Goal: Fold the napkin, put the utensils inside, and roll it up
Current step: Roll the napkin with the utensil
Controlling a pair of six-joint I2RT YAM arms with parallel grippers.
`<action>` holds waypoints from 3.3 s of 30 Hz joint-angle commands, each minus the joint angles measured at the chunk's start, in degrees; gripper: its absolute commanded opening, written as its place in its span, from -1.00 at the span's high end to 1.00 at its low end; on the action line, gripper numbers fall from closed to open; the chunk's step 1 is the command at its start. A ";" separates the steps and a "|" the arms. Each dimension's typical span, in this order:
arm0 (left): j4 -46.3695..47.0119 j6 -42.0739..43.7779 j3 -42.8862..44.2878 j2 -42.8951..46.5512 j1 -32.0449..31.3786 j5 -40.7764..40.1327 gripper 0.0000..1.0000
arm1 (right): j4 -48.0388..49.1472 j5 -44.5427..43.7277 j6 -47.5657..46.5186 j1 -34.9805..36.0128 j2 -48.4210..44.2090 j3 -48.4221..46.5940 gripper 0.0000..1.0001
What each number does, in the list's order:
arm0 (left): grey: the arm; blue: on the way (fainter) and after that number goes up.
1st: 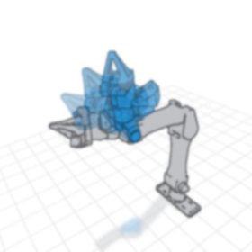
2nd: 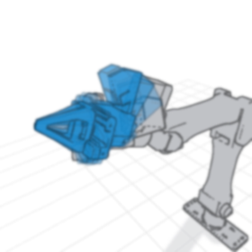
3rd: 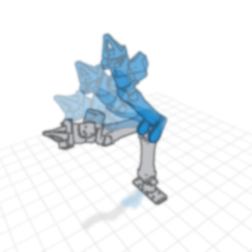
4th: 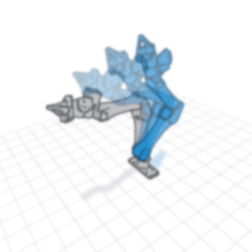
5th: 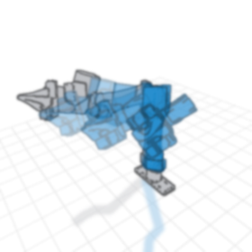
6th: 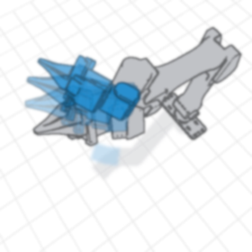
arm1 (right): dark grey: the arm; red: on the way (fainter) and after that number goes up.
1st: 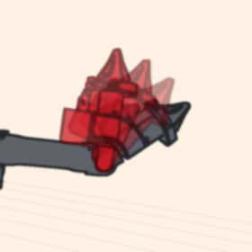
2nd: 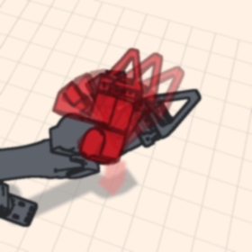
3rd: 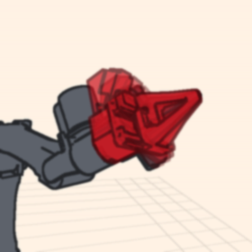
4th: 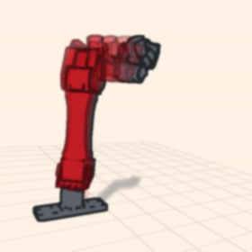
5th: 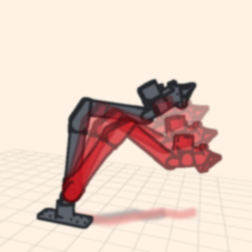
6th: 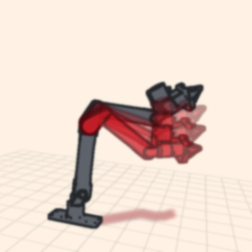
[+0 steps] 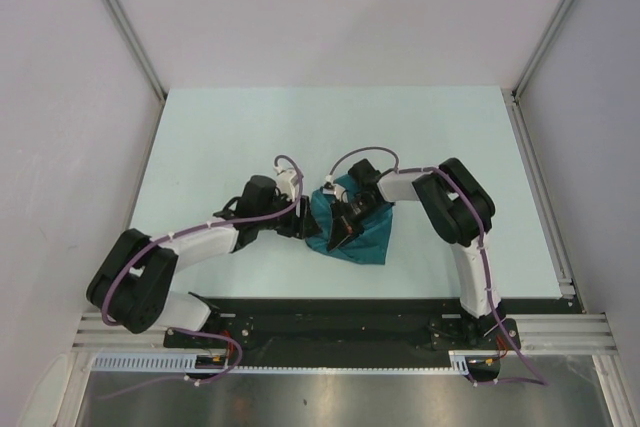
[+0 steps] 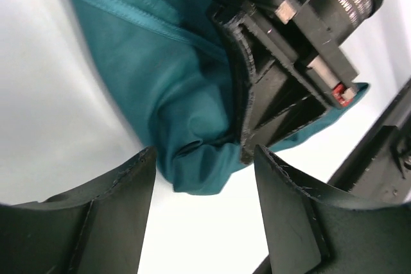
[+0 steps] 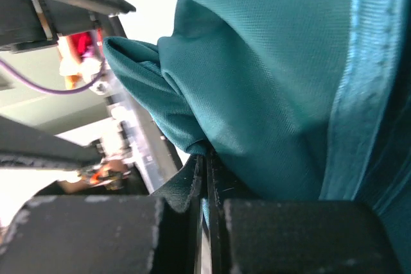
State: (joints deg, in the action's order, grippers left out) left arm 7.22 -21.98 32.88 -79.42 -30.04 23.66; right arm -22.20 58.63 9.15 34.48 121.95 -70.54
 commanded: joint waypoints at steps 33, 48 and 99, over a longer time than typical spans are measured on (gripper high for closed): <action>-3.44 -12.56 -0.28 -7.51 1.29 -1.43 1.00 | 1.36 -1.22 3.86 -2.05 -4.33 -2.06 0.29; -11.79 -8.61 8.60 -16.82 7.80 12.55 1.00 | 24.02 -55.81 -14.68 18.25 -33.00 22.28 -0.33; -7.40 -0.44 2.64 5.49 6.41 -2.47 -0.48 | 3.21 -7.68 -7.31 6.92 -12.36 7.71 1.00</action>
State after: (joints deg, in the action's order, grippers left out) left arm -5.87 -23.83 40.66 -78.67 -21.54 25.15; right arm -13.50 35.81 -2.92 43.46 104.86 -59.44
